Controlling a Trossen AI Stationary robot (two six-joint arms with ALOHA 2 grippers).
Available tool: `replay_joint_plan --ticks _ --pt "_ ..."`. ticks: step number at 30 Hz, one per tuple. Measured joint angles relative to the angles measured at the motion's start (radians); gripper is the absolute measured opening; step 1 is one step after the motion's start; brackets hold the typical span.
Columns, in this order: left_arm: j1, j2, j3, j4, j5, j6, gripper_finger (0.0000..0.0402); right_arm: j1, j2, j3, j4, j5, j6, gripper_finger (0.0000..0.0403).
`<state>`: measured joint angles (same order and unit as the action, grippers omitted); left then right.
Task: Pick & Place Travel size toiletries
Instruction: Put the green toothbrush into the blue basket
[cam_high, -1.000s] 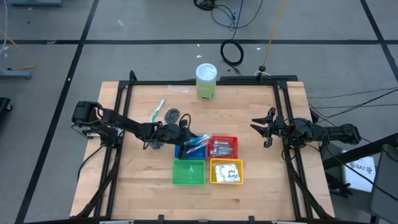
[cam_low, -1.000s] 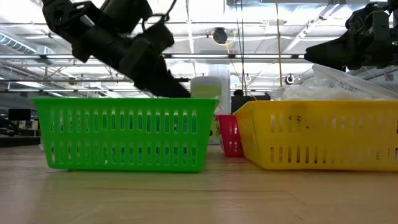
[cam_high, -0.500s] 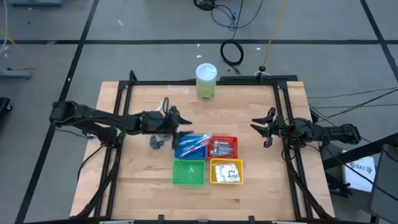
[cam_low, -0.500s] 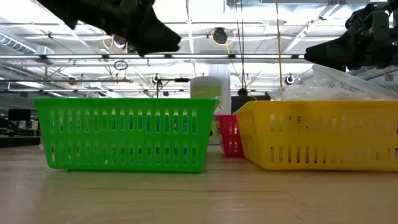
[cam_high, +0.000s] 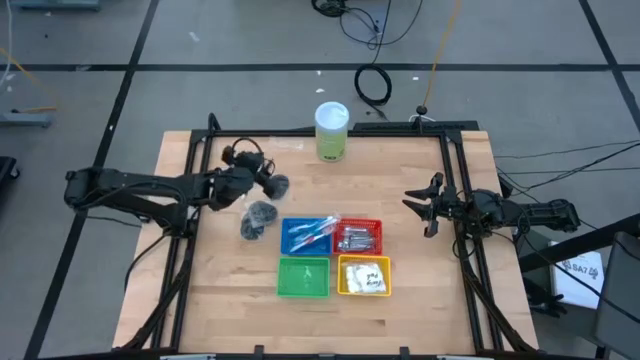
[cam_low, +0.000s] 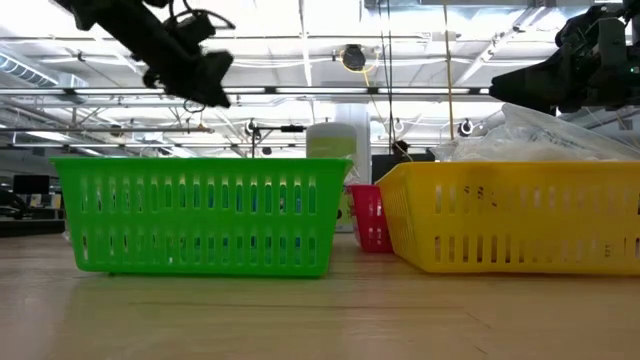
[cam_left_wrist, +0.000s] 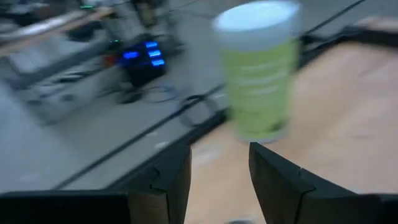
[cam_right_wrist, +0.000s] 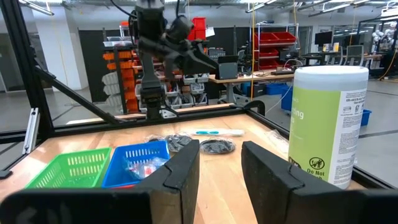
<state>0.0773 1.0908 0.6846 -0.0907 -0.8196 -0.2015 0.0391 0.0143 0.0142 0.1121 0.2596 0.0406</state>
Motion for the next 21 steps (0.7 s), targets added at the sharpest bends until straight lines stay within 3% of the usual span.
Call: replay_joint_plan --ticks 5,10,15,21 --pt "0.055 0.020 -0.009 -0.069 -0.049 -0.065 0.0156 0.000 0.000 0.000 0.000 0.000 0.000 0.0110" --pt "0.123 0.028 -0.010 -0.161 -0.034 -0.253 0.0156 0.000 0.000 0.000 0.000 0.000 0.000 0.0110" --pt "0.250 0.029 -0.010 -0.355 0.186 -0.452 0.0156 0.000 0.000 0.000 0.000 0.000 0.000 0.0110" --pt "0.356 0.064 -0.010 -0.460 0.380 -0.519 0.0156 0.000 0.000 0.000 0.000 0.000 0.000 0.0110"
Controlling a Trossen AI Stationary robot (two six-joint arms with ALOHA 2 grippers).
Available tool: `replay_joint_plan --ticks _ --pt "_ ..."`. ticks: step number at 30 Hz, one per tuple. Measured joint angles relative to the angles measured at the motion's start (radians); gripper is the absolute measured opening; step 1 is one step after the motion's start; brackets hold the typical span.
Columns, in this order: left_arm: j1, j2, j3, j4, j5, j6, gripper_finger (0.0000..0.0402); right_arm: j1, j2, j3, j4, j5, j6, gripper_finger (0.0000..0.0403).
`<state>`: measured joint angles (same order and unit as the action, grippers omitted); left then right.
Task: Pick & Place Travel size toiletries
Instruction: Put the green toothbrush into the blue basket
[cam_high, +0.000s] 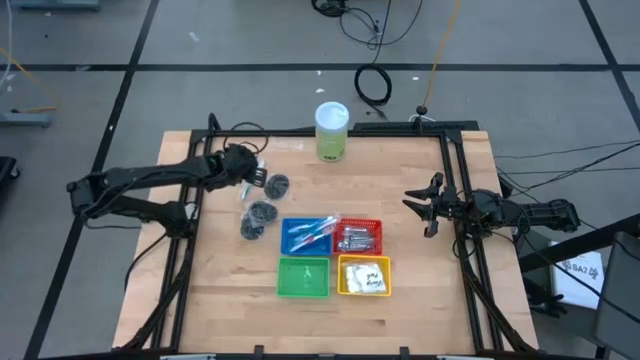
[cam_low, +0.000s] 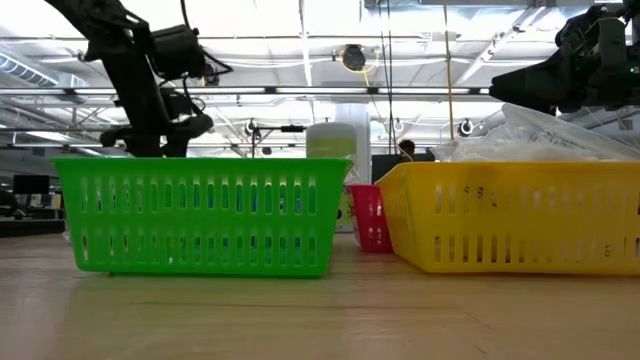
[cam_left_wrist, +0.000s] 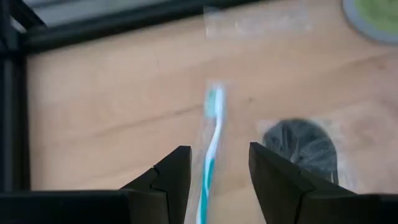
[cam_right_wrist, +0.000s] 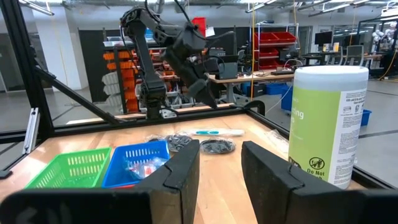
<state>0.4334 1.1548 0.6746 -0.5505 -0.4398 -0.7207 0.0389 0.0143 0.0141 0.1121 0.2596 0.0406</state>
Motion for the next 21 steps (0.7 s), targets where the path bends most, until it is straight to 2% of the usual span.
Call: replay_joint_plan --ticks 9,21 --pt "0.057 0.169 0.000 0.086 0.083 0.049 0.0156 0.000 0.000 0.000 0.000 0.000 0.000 0.0110" --pt "0.108 0.351 0.000 0.086 0.107 0.069 0.0157 0.000 0.000 0.000 0.000 0.000 0.000 0.0110"
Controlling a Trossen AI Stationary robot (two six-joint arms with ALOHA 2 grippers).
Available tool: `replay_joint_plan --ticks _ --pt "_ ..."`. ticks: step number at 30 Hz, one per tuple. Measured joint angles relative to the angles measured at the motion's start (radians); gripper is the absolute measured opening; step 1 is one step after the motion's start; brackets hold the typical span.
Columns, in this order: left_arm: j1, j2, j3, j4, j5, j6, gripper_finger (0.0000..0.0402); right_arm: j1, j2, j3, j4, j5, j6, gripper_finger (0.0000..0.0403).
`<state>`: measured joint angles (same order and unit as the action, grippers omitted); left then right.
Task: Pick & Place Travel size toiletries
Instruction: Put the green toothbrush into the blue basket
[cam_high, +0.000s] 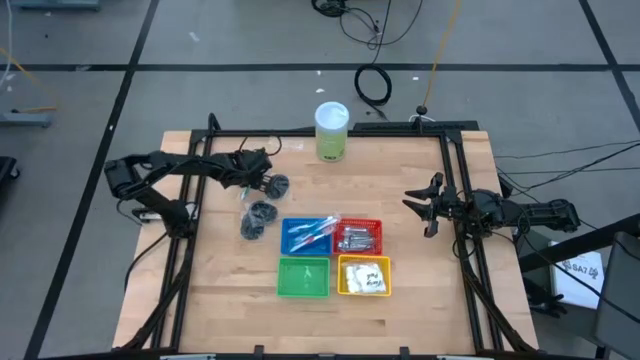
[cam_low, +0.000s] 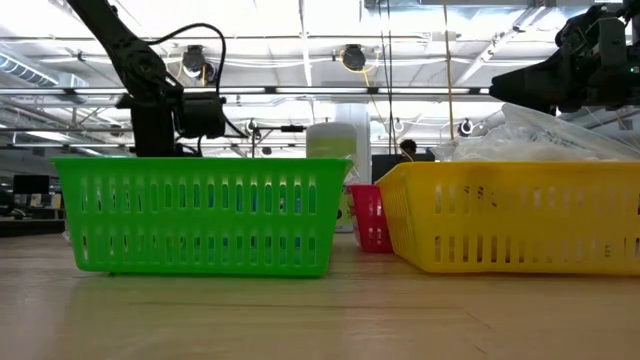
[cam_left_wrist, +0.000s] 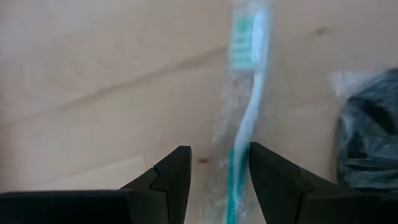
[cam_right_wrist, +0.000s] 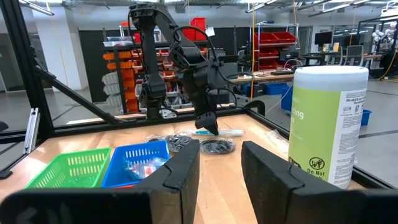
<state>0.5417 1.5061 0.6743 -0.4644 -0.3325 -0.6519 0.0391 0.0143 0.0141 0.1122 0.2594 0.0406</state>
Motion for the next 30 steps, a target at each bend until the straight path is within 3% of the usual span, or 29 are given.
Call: replay_joint_plan --ticks 5,15,30 --pt "0.017 0.034 0.004 0.019 0.055 0.042 0.0158 0.000 0.000 0.000 0.000 0.000 0.000 0.0110" --pt "0.027 0.044 0.003 0.022 0.062 0.042 0.0173 0.000 0.000 0.000 0.000 0.000 0.000 0.0110" --pt "0.026 0.046 0.002 0.029 0.106 0.112 0.0012 0.000 0.000 0.000 0.000 0.000 0.000 0.0110"
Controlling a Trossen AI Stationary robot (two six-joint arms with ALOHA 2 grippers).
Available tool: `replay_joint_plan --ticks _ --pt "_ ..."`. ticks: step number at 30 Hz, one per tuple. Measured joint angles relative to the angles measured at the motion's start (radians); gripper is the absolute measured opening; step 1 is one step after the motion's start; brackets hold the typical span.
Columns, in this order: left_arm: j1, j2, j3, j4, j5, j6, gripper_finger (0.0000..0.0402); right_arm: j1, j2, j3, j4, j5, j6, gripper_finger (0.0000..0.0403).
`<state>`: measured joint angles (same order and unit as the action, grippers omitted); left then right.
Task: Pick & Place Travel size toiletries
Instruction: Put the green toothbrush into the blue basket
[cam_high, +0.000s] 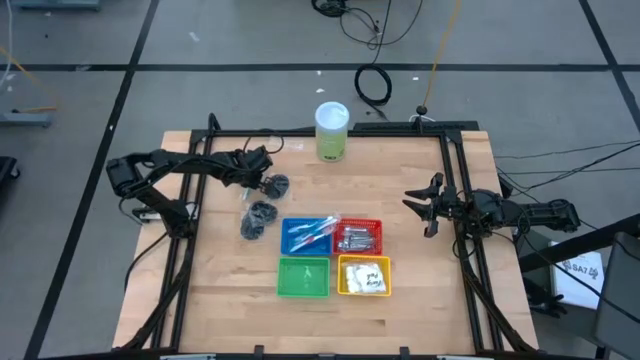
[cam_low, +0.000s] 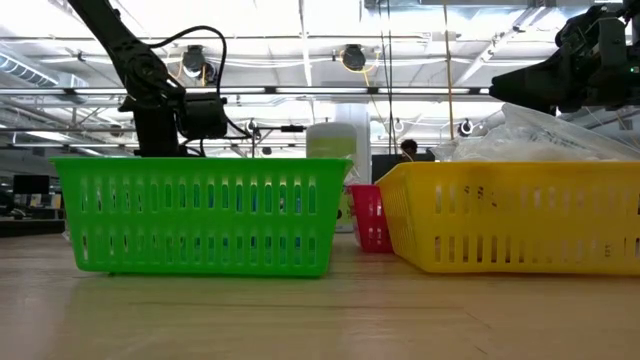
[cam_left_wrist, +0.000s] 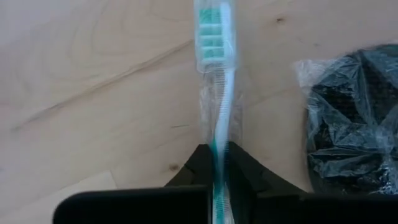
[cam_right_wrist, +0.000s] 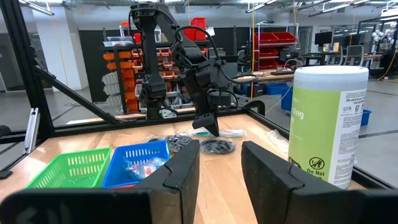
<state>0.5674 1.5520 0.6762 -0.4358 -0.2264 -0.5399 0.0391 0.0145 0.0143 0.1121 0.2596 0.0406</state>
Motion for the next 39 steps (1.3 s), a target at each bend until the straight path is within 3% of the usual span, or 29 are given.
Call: replay_joint_plan --ticks 13,22,29,35,39 --pt "-0.041 -0.107 0.014 0.001 -0.044 0.039 0.0014 0.000 0.000 0.000 0.000 0.000 0.000 0.0110" --pt "-0.144 -0.238 0.018 0.167 -0.021 0.114 0.0011 0.000 0.000 0.000 0.000 0.000 0.000 0.0110" --pt "-0.231 -0.313 0.019 0.372 0.064 0.257 0.0007 0.000 0.000 0.000 0.000 0.000 0.000 0.0110" --pt "-0.329 -0.322 0.020 0.558 0.193 0.464 0.0021 0.000 0.000 0.000 0.000 0.000 0.000 0.0110" --pt "-0.390 -0.309 0.021 0.612 0.291 0.573 0.0009 0.000 0.000 0.000 0.000 0.000 0.000 0.0110"
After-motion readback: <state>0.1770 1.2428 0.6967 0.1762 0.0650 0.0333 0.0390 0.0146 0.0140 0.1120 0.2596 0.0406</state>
